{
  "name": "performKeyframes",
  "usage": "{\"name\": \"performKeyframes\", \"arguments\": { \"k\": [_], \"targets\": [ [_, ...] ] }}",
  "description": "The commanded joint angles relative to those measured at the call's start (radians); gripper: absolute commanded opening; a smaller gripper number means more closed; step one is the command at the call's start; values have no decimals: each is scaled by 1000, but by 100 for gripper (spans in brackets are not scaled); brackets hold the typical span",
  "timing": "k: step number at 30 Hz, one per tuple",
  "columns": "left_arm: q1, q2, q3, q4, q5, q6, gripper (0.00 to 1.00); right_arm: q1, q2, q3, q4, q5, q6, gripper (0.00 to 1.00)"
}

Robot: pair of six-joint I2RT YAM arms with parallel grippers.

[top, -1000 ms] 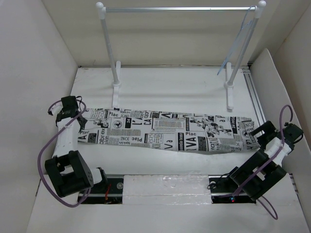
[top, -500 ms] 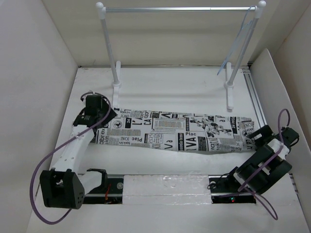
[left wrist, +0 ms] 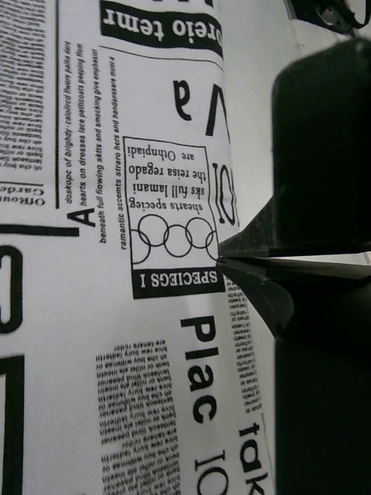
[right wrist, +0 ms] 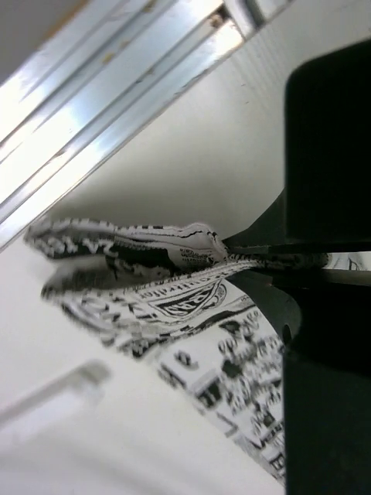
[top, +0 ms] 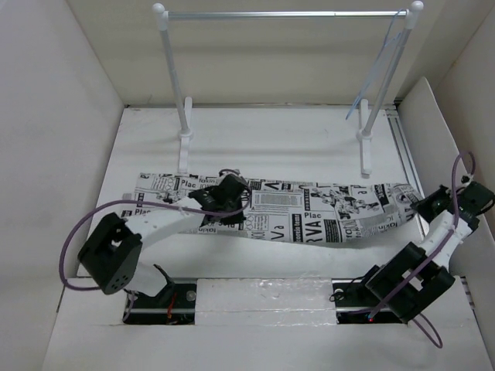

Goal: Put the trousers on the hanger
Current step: Fold the trousers at the center of the board.

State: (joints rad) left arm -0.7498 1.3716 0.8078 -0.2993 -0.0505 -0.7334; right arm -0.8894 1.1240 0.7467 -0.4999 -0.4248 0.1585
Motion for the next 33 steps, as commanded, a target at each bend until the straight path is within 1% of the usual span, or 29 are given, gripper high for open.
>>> {"name": "performKeyframes", "arguments": {
  "k": [1, 2, 3, 4, 6, 7, 9, 10, 11, 12, 13, 14, 16, 17, 20, 22, 23, 25, 27, 28, 30, 31, 32, 33],
  "targets": [
    [-100, 96, 94, 29, -91, -26, 1, 47, -52, 120, -54, -52, -48, 0],
    [-114, 122, 106, 40, -88, -24, 0, 62, -58, 152, -89, -60, -53, 0],
    [-124, 183, 122, 42, -95, -29, 0, 79, -61, 225, -113, -63, -68, 0],
    [-125, 210, 146, 42, -98, -40, 0, 128, -73, 259, -132, -66, -76, 0],
    [-138, 276, 162, 61, -80, -44, 0, 187, -99, 321, -173, -75, -73, 0],
    [-155, 293, 178, 68, -80, -47, 0, 232, -119, 332, -180, -71, -67, 0],
    [-206, 338, 205, 83, -77, -44, 0, 269, -159, 359, -209, -71, -63, 0],
    [-227, 357, 246, 81, -80, -44, 0, 286, -162, 406, -225, -68, -73, 0],
    [-268, 375, 263, 74, -80, -47, 0, 312, -150, 442, -271, -57, -80, 0],
    [-287, 420, 307, 69, -77, -50, 0, 325, -142, 483, -294, -31, -106, 0],
    [-307, 440, 329, 66, -74, -57, 0, 340, -133, 578, -313, -13, -117, 0],
    [-322, 463, 349, 52, -69, -64, 0, 369, -121, 630, -343, 9, -125, 0],
    [-359, 518, 393, 45, -51, -86, 0, 389, -72, 744, -374, 41, -146, 0],
    [-368, 529, 398, 55, -37, -93, 0, 398, -50, 848, -393, 37, -146, 0],
    [-394, 564, 427, 77, 8, -116, 0, 429, -4, 953, -384, -63, -134, 0],
    [-395, 599, 471, 84, 44, -129, 0, 449, -3, 968, -362, -109, -103, 0],
    [-405, 612, 490, 100, 75, -136, 0, 464, -3, 977, -352, -103, -100, 0],
    [-414, 650, 572, 98, 103, -141, 0, 464, 17, 1019, -365, -78, -97, 0],
    [-427, 673, 631, 89, 116, -138, 0, 474, 34, 1045, -373, -101, -100, 0],
    [-436, 676, 686, 83, 124, -136, 0, 492, 37, 1040, -352, -127, -93, 0],
    [-436, 658, 729, 74, 150, -138, 0, 524, 23, 1031, -325, -134, -74, 0],
    [-436, 591, 773, 43, 105, -129, 0, 603, 5, 1019, -286, -114, -56, 0],
    [-427, 505, 769, 8, 16, -126, 0, 660, -16, 996, -255, -109, -45, 0],
    [-427, 504, 769, 8, 15, -126, 0, 661, -16, 996, -255, -109, -31, 0]
  ]
}}
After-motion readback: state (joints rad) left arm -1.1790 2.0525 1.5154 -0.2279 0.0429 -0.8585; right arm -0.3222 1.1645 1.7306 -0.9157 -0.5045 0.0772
